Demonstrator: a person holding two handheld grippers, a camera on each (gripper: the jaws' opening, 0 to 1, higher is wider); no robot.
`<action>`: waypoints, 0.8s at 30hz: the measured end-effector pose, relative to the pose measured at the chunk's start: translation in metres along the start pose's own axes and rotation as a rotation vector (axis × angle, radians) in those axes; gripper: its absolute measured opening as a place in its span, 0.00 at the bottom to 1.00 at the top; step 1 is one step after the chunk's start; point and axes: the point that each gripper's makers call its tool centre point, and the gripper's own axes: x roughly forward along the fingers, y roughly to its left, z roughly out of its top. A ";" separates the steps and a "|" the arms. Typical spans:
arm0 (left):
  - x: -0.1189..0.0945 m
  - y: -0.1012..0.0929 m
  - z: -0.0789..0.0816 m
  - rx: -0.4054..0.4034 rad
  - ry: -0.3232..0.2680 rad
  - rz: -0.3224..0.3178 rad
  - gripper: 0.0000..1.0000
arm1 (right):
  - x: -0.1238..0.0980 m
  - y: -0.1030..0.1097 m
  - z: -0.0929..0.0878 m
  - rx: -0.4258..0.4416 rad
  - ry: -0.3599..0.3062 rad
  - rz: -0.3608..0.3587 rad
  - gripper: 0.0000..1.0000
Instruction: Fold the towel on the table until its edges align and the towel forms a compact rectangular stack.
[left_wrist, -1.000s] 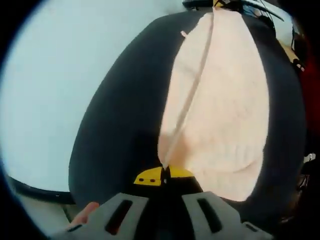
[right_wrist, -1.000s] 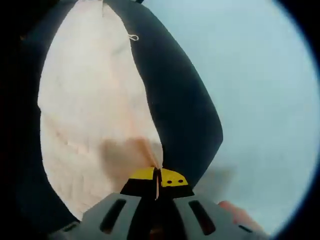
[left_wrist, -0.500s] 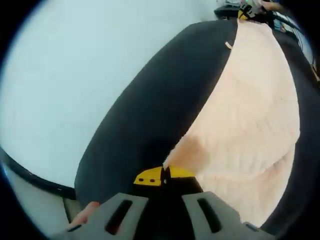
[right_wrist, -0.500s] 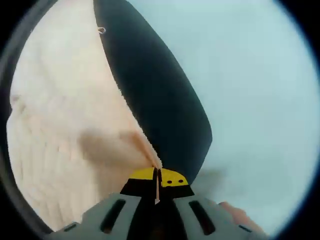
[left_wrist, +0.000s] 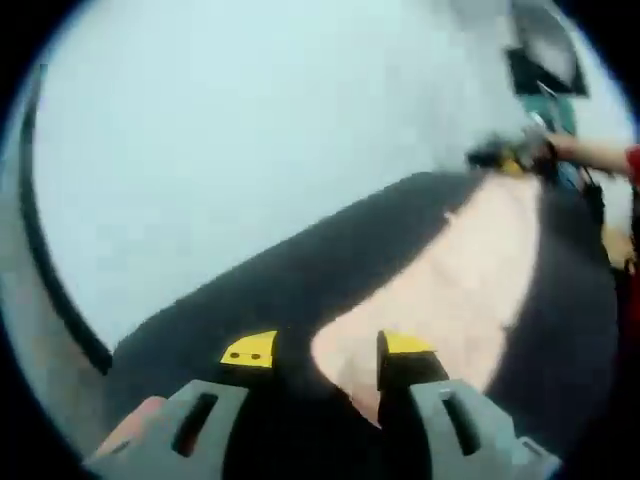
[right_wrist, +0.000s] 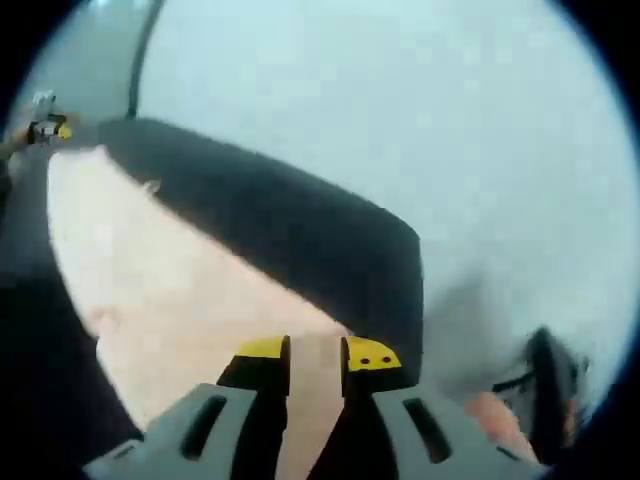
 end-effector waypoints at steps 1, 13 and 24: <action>-0.003 -0.023 -0.002 0.074 0.032 -0.035 0.34 | -0.010 0.007 0.004 -0.035 -0.032 0.012 0.17; -0.009 -0.080 -0.021 0.341 0.086 -0.058 0.37 | -0.074 0.055 -0.011 -0.408 -0.077 0.058 0.21; 0.010 -0.076 -0.031 0.601 0.236 0.098 0.08 | -0.031 0.067 -0.059 -0.844 0.109 -0.018 0.02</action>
